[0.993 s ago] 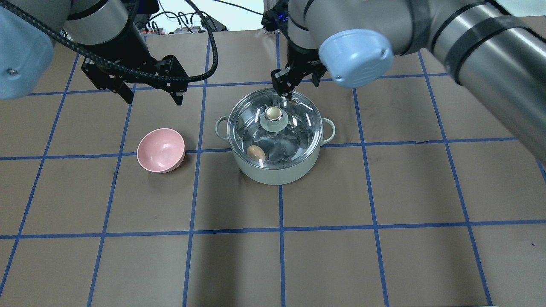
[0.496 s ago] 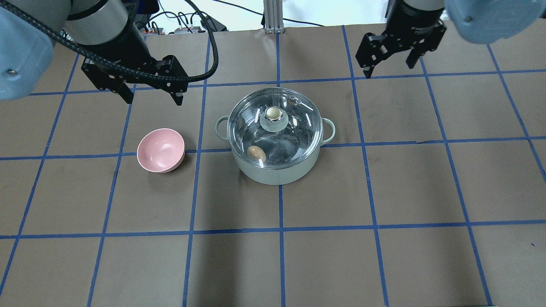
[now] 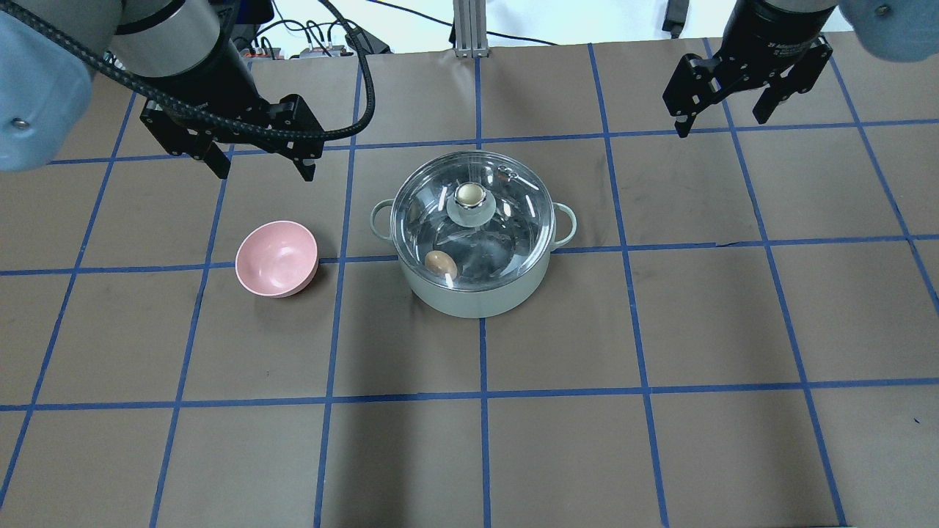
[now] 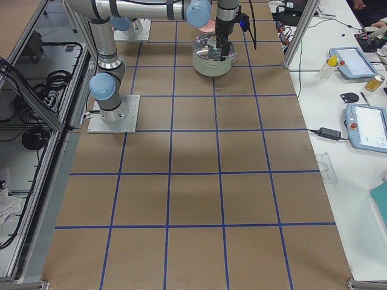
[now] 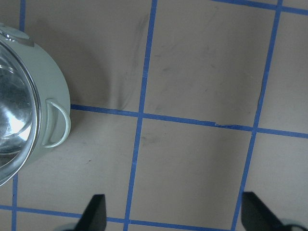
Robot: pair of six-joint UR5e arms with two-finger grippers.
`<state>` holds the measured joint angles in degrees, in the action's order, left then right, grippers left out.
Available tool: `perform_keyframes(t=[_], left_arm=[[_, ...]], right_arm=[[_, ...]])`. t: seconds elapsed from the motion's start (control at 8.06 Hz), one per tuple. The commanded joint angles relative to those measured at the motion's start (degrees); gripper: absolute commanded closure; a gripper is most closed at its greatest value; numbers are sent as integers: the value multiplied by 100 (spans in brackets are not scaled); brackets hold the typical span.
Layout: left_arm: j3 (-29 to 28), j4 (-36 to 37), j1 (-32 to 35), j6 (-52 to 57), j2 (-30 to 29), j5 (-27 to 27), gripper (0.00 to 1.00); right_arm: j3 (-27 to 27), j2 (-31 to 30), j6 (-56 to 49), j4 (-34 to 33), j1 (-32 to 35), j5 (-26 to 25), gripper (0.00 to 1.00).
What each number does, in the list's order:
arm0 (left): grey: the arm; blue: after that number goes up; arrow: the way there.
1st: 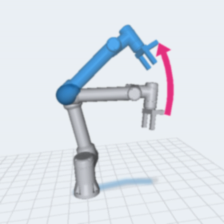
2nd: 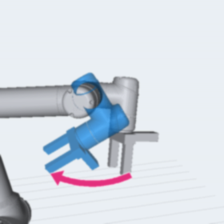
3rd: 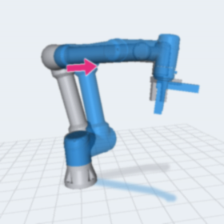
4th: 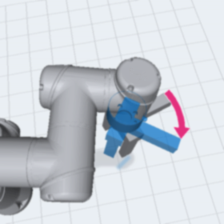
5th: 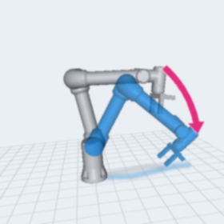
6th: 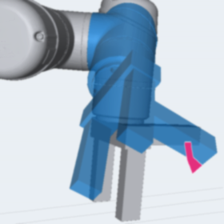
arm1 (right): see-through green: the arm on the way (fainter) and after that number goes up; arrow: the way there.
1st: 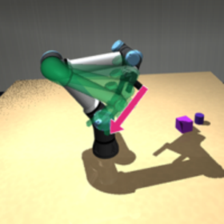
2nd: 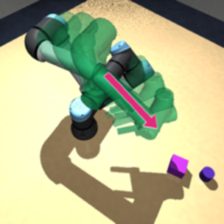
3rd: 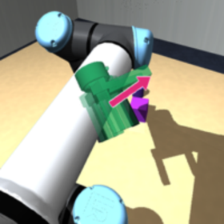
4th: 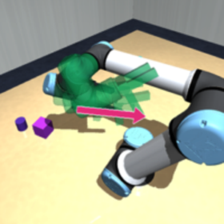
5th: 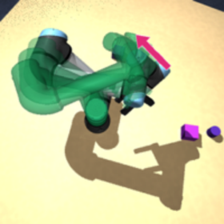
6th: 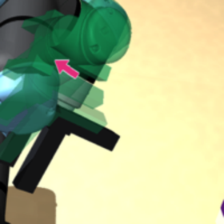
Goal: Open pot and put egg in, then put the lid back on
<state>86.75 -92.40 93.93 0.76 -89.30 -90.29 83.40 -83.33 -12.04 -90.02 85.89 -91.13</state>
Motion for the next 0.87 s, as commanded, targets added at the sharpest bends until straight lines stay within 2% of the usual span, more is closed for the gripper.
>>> perform_keyframes(t=[0.0, 0.74], left_arm=[[-9, 3, -33, -41, 0, -24, 0], [-35, 3, -24, -32, 9, 38, 0]], right_arm=[[123, -16, 0, -7, -11, 7, 0], [142, -368, 0, 125, 6, 60, 0]])
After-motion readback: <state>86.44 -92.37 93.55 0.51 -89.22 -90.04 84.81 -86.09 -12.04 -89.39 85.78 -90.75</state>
